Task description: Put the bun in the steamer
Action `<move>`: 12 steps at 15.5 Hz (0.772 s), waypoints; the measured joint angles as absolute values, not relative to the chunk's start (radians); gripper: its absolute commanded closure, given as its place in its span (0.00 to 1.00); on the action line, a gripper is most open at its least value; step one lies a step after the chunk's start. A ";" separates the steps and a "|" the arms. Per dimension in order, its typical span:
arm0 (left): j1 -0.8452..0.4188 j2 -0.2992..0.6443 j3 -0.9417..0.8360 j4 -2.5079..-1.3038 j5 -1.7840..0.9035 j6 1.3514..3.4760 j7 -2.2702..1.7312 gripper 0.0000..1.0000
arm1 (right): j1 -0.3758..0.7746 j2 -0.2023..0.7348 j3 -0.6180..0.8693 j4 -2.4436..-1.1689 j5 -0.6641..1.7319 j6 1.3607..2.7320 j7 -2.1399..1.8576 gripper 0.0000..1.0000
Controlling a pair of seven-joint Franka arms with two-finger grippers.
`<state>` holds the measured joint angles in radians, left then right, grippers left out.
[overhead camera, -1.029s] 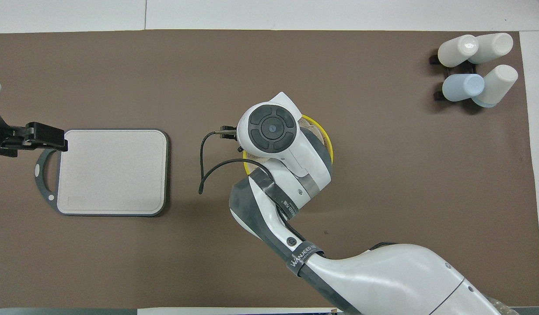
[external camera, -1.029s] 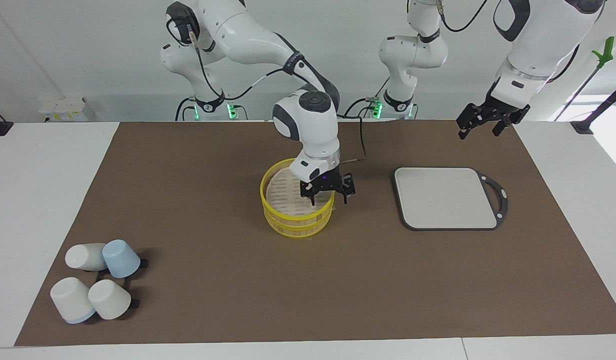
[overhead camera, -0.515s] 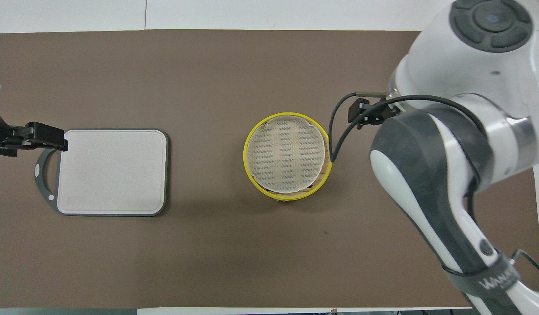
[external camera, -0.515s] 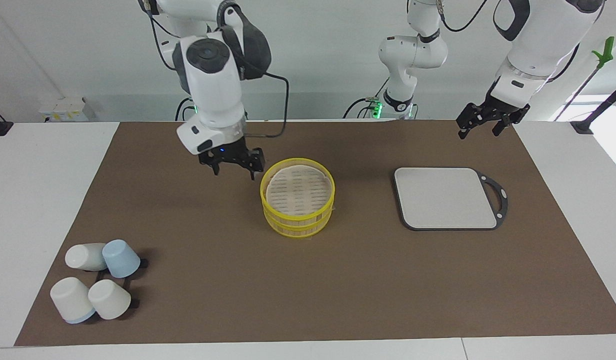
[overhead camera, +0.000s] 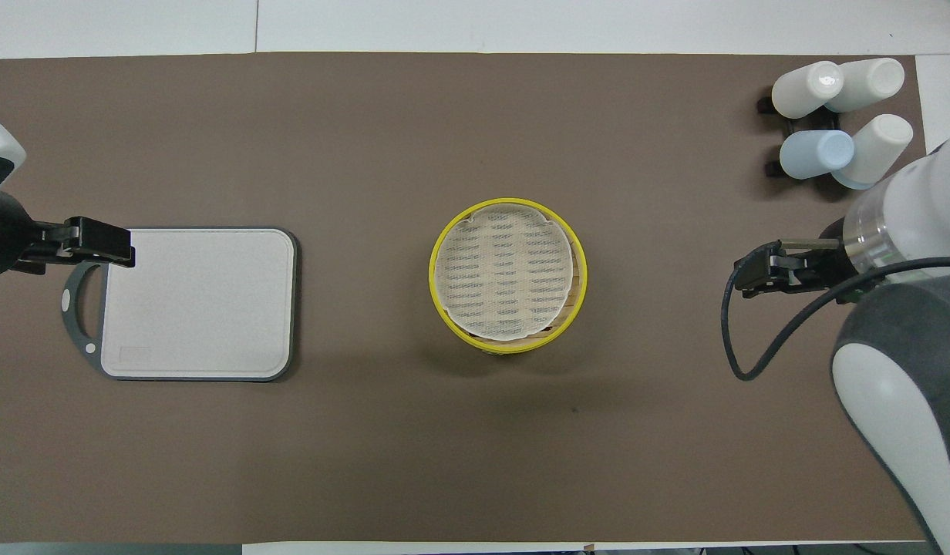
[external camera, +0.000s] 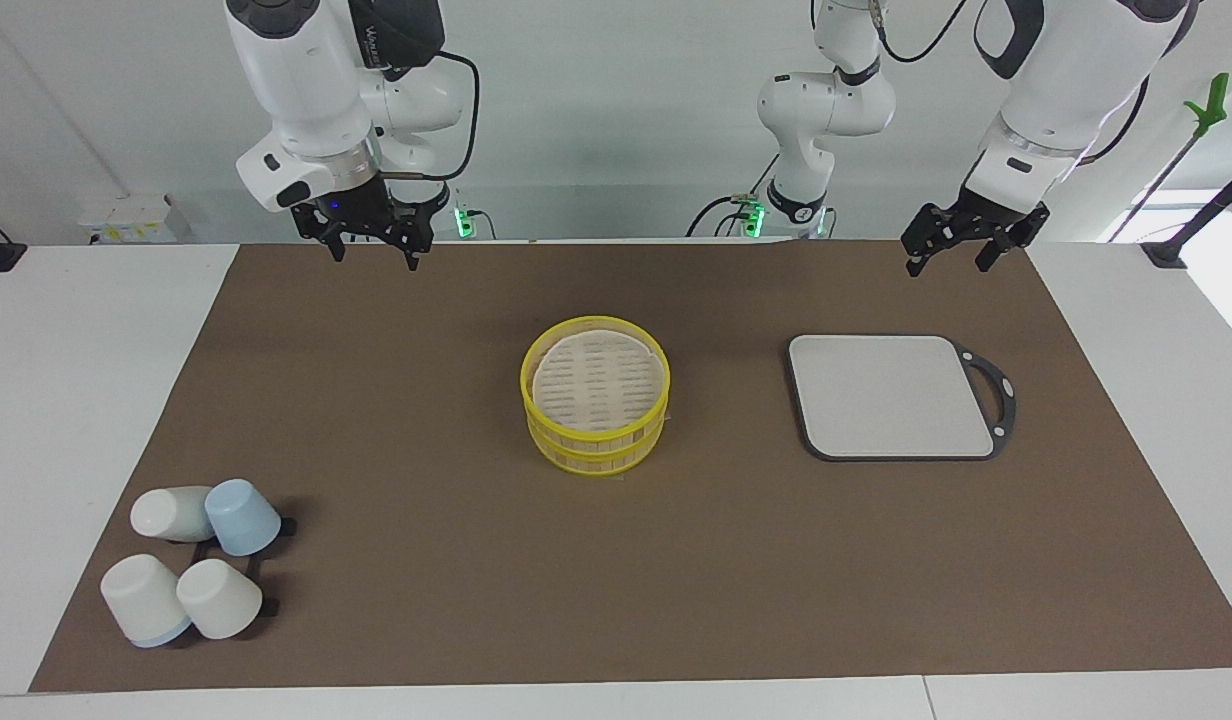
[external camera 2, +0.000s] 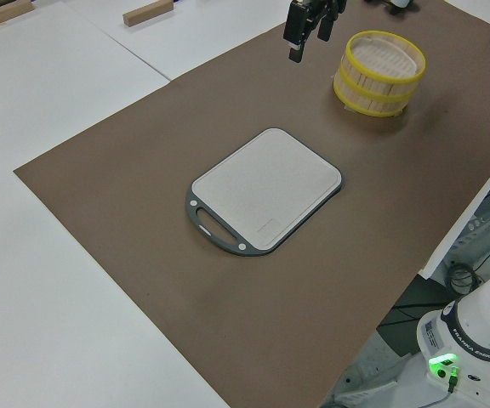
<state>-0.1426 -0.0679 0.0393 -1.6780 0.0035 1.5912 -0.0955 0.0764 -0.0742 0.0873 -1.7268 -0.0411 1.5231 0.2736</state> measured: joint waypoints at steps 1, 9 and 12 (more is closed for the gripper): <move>-0.139 -0.068 0.035 -1.678 0.003 1.591 -0.096 0.00 | 0.074 -0.073 0.072 -1.731 -0.039 1.542 0.265 0.00; -0.126 -0.068 0.035 -1.678 0.003 1.581 -0.096 0.00 | 0.072 -0.039 0.009 -1.700 0.002 1.596 0.249 0.00; -0.122 -0.068 0.035 -1.678 0.003 1.568 -0.096 0.00 | 0.066 -0.037 0.008 -1.698 0.002 1.596 0.243 0.00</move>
<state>-0.1220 -0.0679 0.0349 -1.6775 0.0035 1.5681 -0.0955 0.0661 -0.0374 0.0084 -1.6982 0.0020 1.5956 0.2428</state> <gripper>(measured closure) 0.000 0.000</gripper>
